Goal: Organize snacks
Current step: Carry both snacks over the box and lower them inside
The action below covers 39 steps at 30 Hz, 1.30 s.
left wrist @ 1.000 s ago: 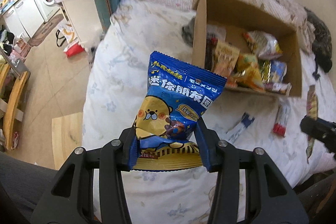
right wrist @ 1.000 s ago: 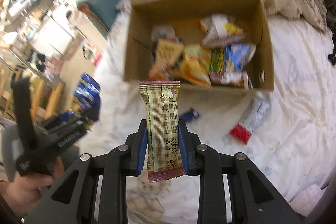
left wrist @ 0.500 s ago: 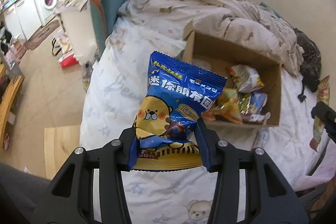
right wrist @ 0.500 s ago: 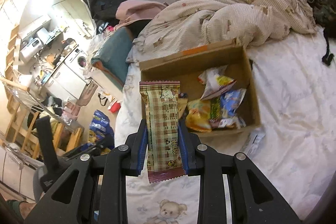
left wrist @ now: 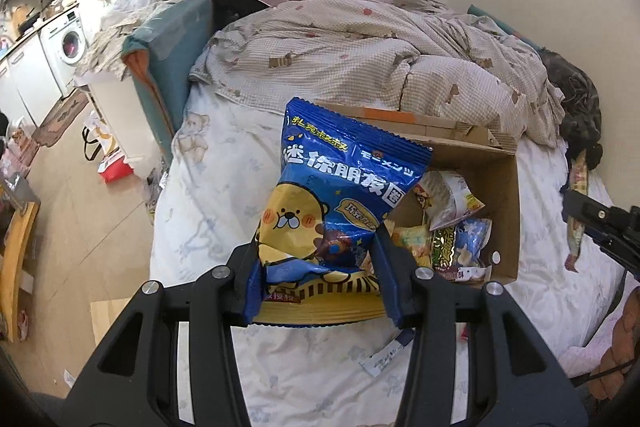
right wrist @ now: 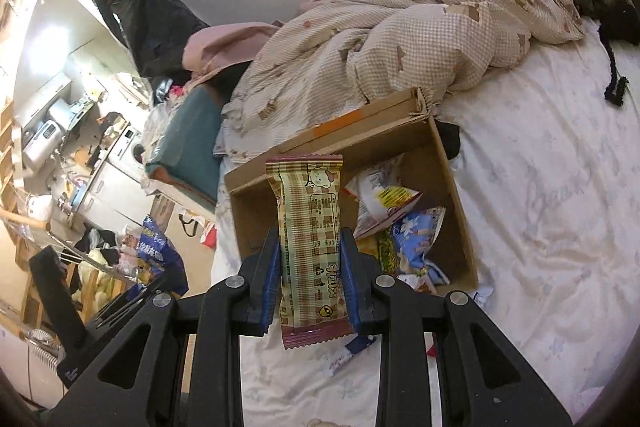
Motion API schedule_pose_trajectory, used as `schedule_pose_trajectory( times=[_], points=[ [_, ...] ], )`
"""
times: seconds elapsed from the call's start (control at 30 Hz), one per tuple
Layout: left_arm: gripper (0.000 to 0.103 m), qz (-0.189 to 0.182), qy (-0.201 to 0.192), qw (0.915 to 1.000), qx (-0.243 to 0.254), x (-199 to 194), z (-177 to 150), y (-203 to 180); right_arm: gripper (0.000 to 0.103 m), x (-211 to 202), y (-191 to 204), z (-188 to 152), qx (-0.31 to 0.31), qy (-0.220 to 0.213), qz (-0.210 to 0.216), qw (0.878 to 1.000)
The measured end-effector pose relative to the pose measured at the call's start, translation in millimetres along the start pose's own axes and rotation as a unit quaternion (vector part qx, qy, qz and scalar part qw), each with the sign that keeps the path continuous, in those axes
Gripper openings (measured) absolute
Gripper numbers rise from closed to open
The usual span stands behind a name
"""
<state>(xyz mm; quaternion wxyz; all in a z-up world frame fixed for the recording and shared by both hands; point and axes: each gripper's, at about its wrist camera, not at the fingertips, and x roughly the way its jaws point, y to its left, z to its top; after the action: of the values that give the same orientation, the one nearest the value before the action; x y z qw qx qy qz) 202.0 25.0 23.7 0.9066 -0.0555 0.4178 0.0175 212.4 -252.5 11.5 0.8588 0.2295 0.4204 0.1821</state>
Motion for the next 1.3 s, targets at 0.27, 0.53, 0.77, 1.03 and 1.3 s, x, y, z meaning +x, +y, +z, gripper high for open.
schedule_pose_trajectory(
  times=[0.27,0.53,0.77,1.03,1.3],
  points=[
    [0.043,-0.015,0.015,0.9993,0.031,38,9,-28,0.029,50,-4,7,-0.022,0.031,-0.032,0.999],
    [0.043,-0.026,0.036,0.9970,0.063,85,2,-48,0.029,93,-24,4,0.009,0.080,-0.020,0.997],
    [0.043,-0.039,0.065,0.9956,0.055,111,-3,-49,0.029,113,-35,0,0.022,0.098,-0.022,0.995],
    [0.045,-0.035,0.059,0.9958,0.061,113,-4,-48,0.029,134,-36,-3,0.031,0.114,-0.022,0.993],
    [0.045,-0.038,0.050,0.9963,0.060,110,-3,-47,0.032,141,-39,-4,0.044,0.117,-0.020,0.992]
  ],
)
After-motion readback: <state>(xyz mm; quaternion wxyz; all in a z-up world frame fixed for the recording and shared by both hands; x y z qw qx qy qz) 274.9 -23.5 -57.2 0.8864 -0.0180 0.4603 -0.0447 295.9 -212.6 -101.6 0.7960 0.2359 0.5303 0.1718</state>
